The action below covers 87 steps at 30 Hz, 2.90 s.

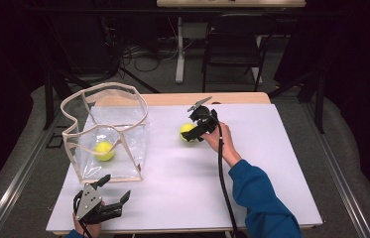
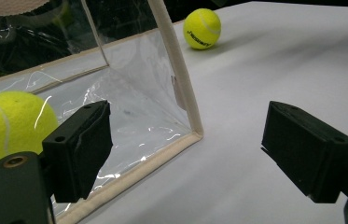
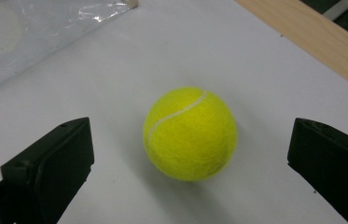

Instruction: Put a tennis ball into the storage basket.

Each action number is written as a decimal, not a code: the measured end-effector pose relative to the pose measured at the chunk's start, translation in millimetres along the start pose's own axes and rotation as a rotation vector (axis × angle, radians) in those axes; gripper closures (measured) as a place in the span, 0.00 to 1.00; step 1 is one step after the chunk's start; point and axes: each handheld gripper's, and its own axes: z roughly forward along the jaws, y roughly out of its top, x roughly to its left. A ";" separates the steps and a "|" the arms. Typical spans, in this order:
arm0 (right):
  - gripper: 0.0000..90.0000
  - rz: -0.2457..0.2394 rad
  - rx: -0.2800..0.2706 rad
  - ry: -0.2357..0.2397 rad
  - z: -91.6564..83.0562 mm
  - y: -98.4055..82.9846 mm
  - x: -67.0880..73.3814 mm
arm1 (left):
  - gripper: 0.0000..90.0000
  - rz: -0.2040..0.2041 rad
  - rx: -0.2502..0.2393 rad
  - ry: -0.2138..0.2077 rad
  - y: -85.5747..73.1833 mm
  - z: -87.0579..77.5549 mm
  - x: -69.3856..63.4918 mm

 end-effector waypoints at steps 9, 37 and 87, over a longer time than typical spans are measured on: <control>0.00 0.056 0.012 0.014 14.7 2.0 -7.2 | 0.18 -0.001 -0.002 0.003 -0.1 -1.4 -0.2; 0.16 0.109 0.069 0.015 45.5 -6.0 -7.0 | 0.18 0.003 -0.001 0.002 0.0 -1.2 0.0; 0.29 0.085 0.014 0.028 6.1 -4.4 -1.7 | 0.18 0.006 -0.003 -0.001 0.1 -1.2 -1.1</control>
